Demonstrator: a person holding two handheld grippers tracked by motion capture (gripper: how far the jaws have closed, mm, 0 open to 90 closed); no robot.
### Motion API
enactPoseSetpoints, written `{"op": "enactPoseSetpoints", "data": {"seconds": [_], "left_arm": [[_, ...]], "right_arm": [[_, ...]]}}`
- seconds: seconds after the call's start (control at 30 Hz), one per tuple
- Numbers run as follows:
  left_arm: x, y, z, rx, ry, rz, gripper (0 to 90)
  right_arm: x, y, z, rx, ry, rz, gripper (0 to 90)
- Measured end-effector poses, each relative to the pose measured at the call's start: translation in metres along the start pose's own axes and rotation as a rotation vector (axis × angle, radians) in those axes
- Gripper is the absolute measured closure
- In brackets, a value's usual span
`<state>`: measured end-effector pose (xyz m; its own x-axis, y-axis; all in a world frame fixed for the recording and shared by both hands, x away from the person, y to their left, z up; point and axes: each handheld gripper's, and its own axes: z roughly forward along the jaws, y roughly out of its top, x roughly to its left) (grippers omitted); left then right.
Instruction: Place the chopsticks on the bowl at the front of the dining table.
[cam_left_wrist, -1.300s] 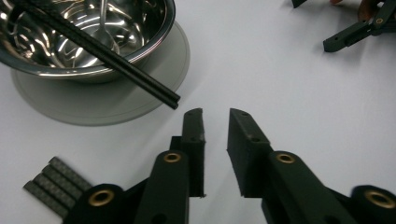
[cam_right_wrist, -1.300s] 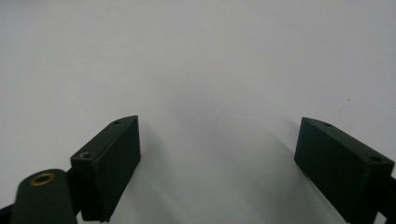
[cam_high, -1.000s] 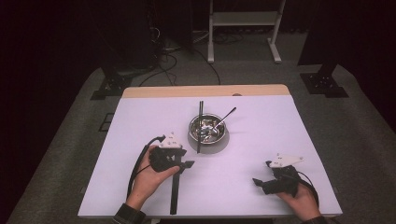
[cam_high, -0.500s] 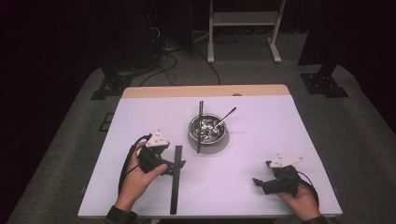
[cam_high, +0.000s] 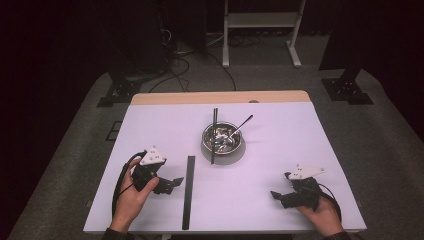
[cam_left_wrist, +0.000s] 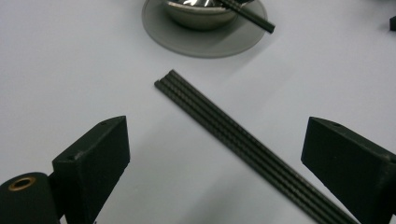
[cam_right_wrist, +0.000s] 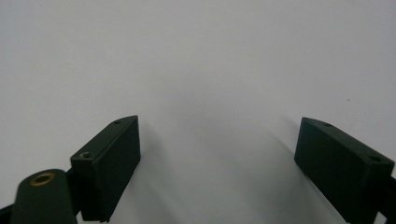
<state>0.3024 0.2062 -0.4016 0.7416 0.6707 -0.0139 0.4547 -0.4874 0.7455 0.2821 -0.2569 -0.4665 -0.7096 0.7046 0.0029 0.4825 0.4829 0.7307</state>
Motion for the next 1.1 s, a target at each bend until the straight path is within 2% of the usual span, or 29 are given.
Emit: {"op": "enactPoseSetpoints", "data": {"seconds": [0.37,0.43,0.63,0.8,0.97,1.1], "left_arm": [[0.011,-0.037,0.0,0.077,0.067,-0.015,7.1],[0.012,-0.043,0.003,0.104,0.093,-0.008,7.1],[0.014,-0.058,0.009,0.137,0.09,-0.032,7.1],[0.015,-0.064,0.009,0.108,0.084,-0.038,6.4],[0.015,-0.074,0.007,0.034,0.084,-0.034,6.2],[0.015,-0.074,0.007,0.035,0.085,-0.034,6.2]], "right_arm": [[0.0,0.0,0.0,0.0,0.0,0.0,12.6],[0.0,0.0,0.0,0.001,0.0,-0.001,12.6],[0.0,0.0,0.0,0.0,0.0,-0.001,12.6],[0.0,0.0,0.0,0.0,0.0,-0.001,12.6],[0.0,0.0,0.0,0.0,0.0,-0.001,12.6],[0.0,0.0,0.0,0.0,0.0,-0.001,12.6]]}}
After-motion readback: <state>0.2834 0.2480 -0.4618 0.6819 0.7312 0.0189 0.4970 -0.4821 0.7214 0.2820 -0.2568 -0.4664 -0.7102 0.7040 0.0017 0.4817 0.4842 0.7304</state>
